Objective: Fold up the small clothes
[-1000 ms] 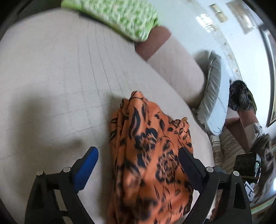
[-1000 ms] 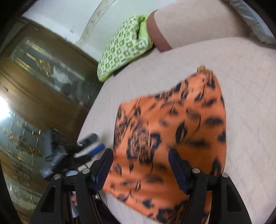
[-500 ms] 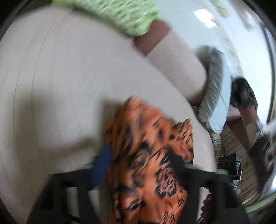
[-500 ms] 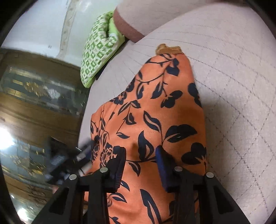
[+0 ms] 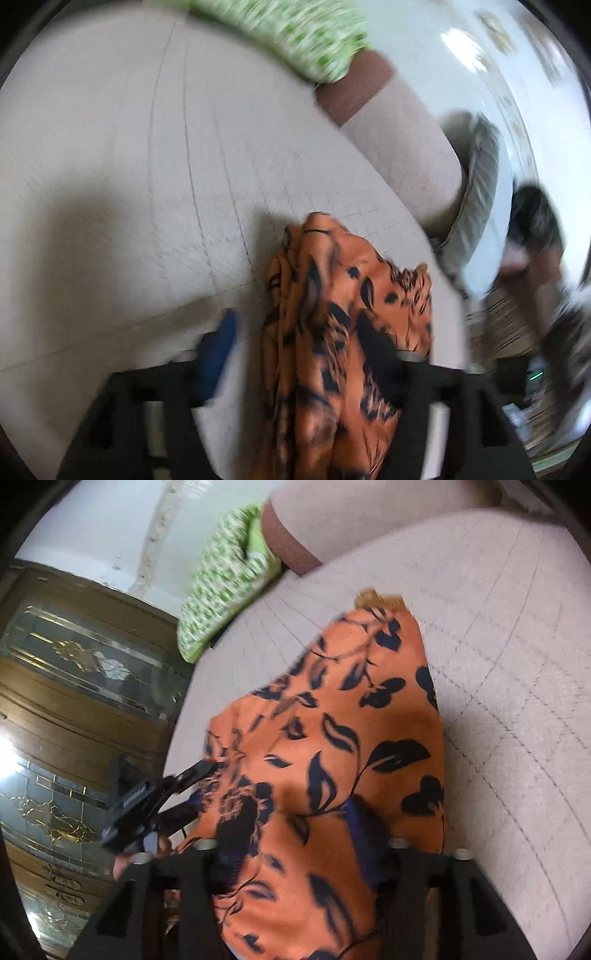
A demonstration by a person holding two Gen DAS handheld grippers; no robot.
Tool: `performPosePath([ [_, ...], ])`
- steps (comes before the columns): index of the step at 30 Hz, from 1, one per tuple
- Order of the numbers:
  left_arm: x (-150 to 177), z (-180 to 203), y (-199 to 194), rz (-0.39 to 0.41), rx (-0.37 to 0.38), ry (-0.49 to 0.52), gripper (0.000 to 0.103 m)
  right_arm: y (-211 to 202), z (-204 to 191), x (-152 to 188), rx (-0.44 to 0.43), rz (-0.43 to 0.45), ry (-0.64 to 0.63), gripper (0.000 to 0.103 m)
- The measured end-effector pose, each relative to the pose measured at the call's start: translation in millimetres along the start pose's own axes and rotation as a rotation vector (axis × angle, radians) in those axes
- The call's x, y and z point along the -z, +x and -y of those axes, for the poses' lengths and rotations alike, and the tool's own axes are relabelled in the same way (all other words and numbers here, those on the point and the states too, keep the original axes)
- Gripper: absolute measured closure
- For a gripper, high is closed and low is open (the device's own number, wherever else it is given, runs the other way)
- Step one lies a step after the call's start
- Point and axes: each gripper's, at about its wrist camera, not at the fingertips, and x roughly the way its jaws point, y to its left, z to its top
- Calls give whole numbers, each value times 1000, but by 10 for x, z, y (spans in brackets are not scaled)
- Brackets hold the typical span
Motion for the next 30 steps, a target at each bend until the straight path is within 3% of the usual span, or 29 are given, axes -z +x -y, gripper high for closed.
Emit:
performPosePath([
  [4,237,228,-333,67,-36,162,12,-324,-19,245,80,66,-33,29],
  [7,384,333,-332,65,-163,243,12,-463,239,383,98,86,105,27],
  [9,489,341,-347,65,-208,255,12,-538,296,452,74,87,156,27],
  [11,606,397,-310,71,-202,251,12,-638,155,513,39,104,110,27],
  [15,693,440,-189,69,-218,265,12,-533,-162,683,-146,23,30,27],
  [16,718,471,-199,62,-226,270,12,-457,-144,716,-138,0,30,27],
  [18,740,487,-163,59,-234,271,12,-131,89,847,-23,-120,100,28],
  [21,764,457,-177,62,-243,280,12,-291,52,827,-64,-56,144,29],
  [25,752,419,-149,59,-241,275,12,-507,-99,601,-1,37,74,28],
  [30,663,342,-167,51,-218,235,12,-472,150,281,84,77,132,28],
])
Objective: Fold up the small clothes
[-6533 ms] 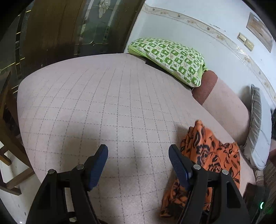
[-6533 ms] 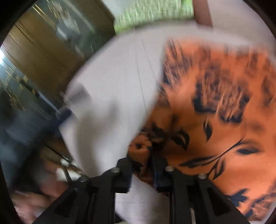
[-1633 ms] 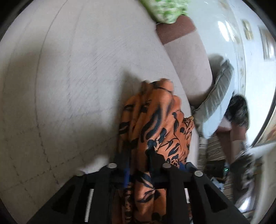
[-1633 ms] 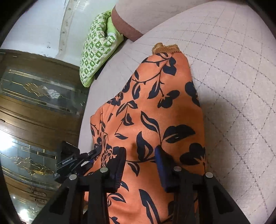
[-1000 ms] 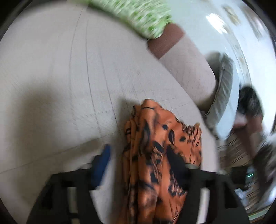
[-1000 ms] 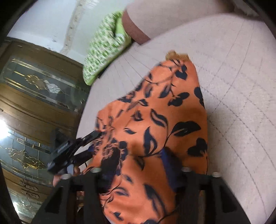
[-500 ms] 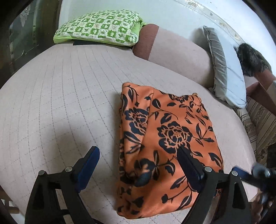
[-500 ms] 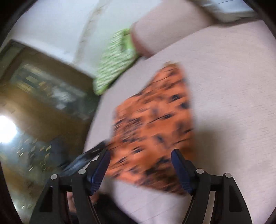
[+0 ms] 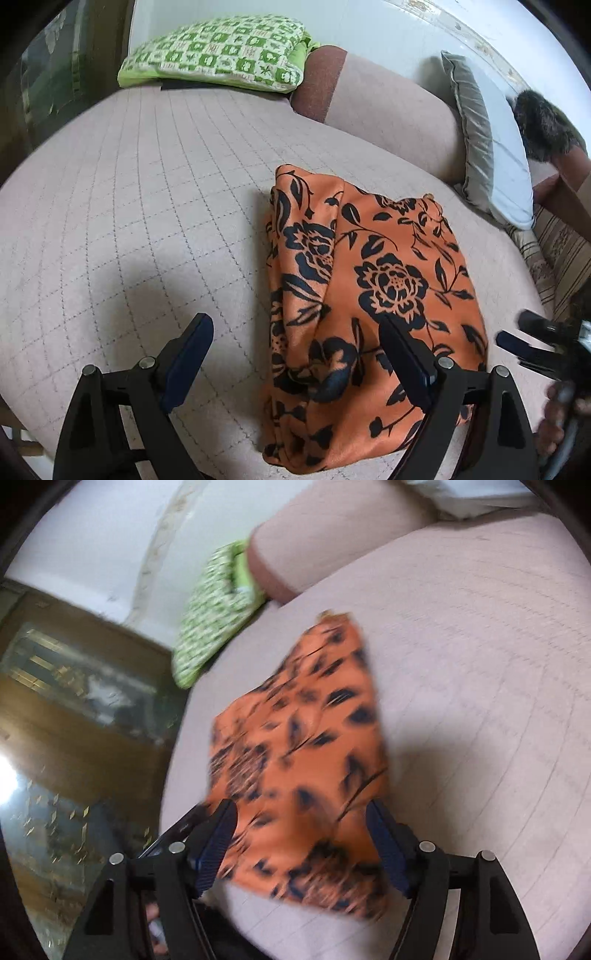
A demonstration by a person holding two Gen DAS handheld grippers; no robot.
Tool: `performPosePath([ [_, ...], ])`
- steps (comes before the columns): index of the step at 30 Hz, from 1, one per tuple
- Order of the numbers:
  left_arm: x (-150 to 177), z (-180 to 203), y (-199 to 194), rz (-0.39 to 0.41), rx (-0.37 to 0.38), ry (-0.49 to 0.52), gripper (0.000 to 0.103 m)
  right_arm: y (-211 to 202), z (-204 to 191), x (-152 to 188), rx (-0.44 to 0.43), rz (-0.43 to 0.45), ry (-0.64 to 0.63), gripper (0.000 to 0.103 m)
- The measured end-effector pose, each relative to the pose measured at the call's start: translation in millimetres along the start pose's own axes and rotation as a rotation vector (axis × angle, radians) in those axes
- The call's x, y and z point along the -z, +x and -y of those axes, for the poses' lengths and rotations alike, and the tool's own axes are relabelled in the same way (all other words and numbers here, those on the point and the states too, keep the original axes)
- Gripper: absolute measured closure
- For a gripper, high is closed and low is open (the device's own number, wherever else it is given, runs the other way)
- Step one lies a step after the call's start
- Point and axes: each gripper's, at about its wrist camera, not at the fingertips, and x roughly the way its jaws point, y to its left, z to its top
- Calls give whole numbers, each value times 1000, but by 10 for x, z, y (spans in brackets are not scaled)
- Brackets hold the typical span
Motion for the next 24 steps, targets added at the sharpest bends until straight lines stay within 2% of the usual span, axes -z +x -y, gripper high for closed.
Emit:
performPosePath([
  [4,-164,-250,33,-23,202,-136,11,91,103,-208,-21,11,-9,28],
  [6,-210,-428,218,-76,259,-226,11,218,173,-274,-28,6,16,24],
  [8,-189,-501,452,-159,227,-252,11,434,280,-280,-28,-37,47,23],
  [9,-155,-485,544,-192,197,-238,12,624,320,-278,-41,-107,70,23],
  [10,-149,-433,524,-167,209,-197,20,690,290,-267,-54,-119,64,24],
  [11,-148,-361,490,-147,178,-128,37,725,202,-266,-70,-123,13,47],
  [12,-132,-293,502,-159,195,-70,64,749,84,-254,-34,-137,-41,64],
  [14,-118,-317,484,-148,183,-86,69,660,-108,-246,10,-105,-108,72],
  [16,-116,-312,388,-117,184,-76,75,462,-335,-217,34,-57,-174,73],
  [18,-75,-245,366,-114,179,-28,74,403,-357,-170,79,-60,-208,72],
  [19,-51,-251,427,-140,174,-30,64,500,-236,-158,107,-100,-182,70],
  [20,-36,-303,514,-176,172,-63,56,639,-12,-139,116,-169,-104,57],
  [21,-42,-367,512,-181,191,-97,54,677,195,-123,60,-168,-1,47],
  [22,-49,-423,465,-178,202,-118,48,610,245,-114,5,-140,40,46],
  [24,-74,-551,265,-113,168,-138,32,380,211,-93,-33,-45,32,26],
])
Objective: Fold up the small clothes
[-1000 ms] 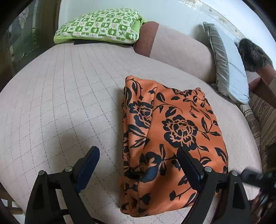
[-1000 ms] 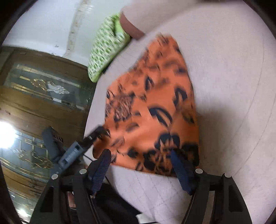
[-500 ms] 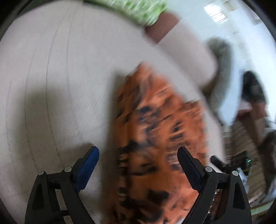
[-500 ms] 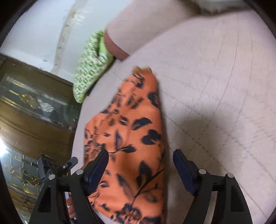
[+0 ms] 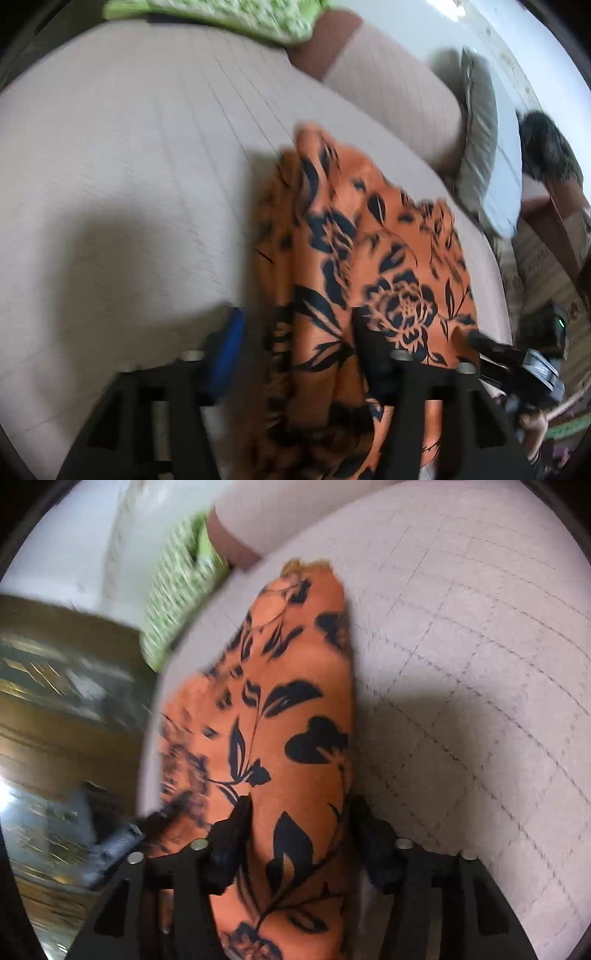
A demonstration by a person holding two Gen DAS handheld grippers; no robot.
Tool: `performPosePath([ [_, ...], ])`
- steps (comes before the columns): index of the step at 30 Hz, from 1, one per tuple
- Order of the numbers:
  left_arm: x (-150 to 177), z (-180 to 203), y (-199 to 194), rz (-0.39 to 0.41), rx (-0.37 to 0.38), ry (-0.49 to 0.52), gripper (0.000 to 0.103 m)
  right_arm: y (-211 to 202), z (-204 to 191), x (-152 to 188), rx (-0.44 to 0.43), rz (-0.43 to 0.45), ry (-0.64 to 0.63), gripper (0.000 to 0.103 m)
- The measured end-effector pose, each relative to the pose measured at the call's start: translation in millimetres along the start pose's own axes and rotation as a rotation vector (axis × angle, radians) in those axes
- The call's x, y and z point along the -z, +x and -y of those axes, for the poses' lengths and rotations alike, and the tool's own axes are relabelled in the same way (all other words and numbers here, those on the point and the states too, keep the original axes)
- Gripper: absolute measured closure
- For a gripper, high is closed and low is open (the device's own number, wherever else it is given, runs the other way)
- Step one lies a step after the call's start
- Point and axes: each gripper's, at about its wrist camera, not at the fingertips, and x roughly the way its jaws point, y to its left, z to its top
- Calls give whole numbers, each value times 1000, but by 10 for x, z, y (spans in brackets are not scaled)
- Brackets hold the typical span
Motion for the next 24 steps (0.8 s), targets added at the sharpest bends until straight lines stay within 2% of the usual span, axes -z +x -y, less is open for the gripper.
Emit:
performPosePath([
  [2,-20,-70,-162,65,-10,-10,21,-107,-41,-16,-21,51,-35,25],
  [3,-38,-91,-180,78,16,-13,14,-100,-30,-45,-14,57,-30,25],
  [4,-69,-97,-119,54,20,-9,12,-49,2,-72,-9,51,-14,25],
  [5,-81,-110,17,-11,18,0,12,48,43,-89,-9,30,12,25],
  [6,-58,-94,238,-112,-13,34,12,221,96,-86,-34,-26,40,25],
  [7,-43,-45,229,-75,-46,87,24,370,113,-55,-54,-83,46,32],
  [8,-28,40,165,-56,-22,159,50,484,39,-25,-15,-107,-2,64],
  [9,-42,60,108,-75,3,162,78,476,-40,-17,9,-92,-37,65],
  [11,-81,80,-53,-34,-27,152,80,392,-252,-5,20,-62,-113,69],
  [14,-24,158,-297,6,-48,201,80,117,-566,-39,37,-13,-213,70],
  [21,-185,714,-1101,211,56,268,79,-824,-843,-493,7,137,-303,70],
  [24,-270,882,-1141,240,89,283,79,-1090,-800,-671,-5,179,-297,70],
])
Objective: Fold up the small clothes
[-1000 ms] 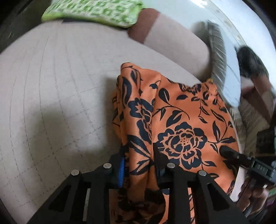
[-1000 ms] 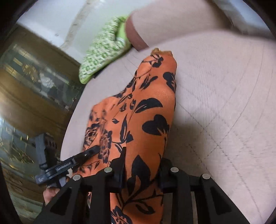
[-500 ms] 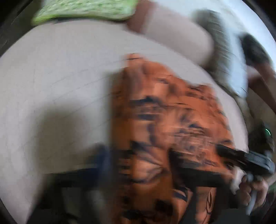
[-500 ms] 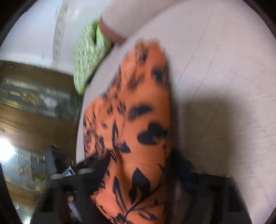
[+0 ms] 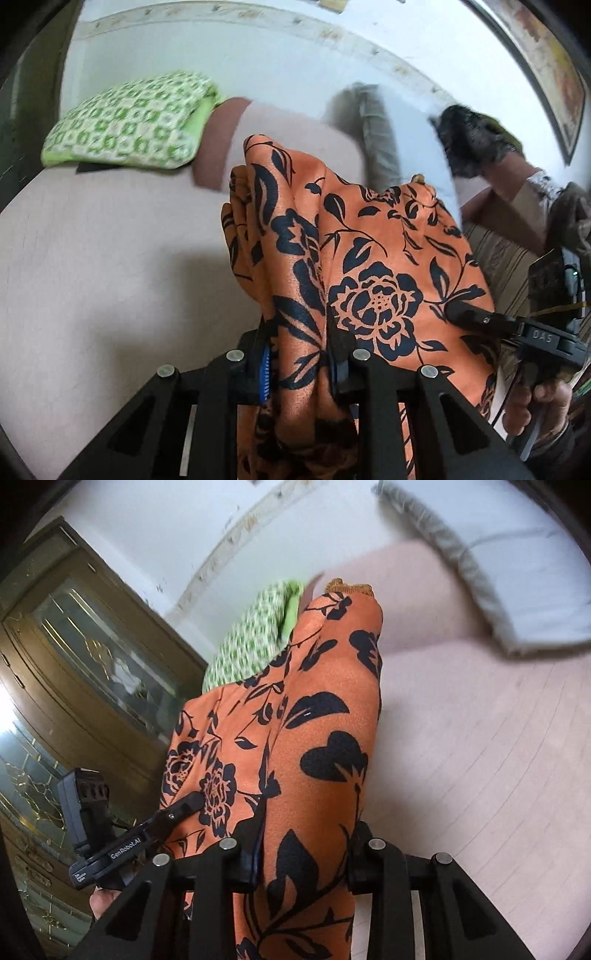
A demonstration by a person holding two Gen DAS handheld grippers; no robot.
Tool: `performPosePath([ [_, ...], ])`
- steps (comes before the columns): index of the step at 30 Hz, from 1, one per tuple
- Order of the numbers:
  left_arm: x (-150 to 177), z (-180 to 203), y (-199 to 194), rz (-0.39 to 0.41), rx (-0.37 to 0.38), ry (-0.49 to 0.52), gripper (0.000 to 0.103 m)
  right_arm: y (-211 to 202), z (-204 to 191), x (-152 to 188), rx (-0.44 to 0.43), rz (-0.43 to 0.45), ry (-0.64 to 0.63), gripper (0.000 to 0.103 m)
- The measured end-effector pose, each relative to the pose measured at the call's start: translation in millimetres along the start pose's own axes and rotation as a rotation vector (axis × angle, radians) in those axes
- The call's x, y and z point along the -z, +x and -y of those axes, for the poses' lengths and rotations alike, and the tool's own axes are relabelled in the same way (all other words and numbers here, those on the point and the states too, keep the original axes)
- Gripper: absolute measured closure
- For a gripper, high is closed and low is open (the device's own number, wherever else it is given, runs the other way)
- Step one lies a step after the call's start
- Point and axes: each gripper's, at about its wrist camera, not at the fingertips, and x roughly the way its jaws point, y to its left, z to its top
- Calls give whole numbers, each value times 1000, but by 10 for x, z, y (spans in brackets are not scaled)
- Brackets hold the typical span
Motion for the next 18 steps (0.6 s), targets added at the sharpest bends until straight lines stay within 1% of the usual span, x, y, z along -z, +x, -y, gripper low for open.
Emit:
performPosePath([
  [2,-14,62,80,-10,-1,12,79,-43,126,-59,6,2,10,70],
  [3,-9,15,82,-18,-3,18,79,-40,218,-63,11,-2,15,70],
  [4,39,50,135,-27,-6,22,79,-27,288,-45,18,-8,24,70],
  [6,71,7,362,-60,-8,16,79,13,455,42,28,-26,48,70],
  [10,175,8,695,-121,-32,18,79,211,813,162,50,-64,94,70],
  [12,262,7,814,-145,-39,11,79,393,916,192,61,-82,106,70],
  [14,326,-7,887,-164,-37,1,79,482,997,200,68,-90,114,70],
  [18,357,25,953,-172,-25,4,79,413,1113,245,70,-90,109,70],
])
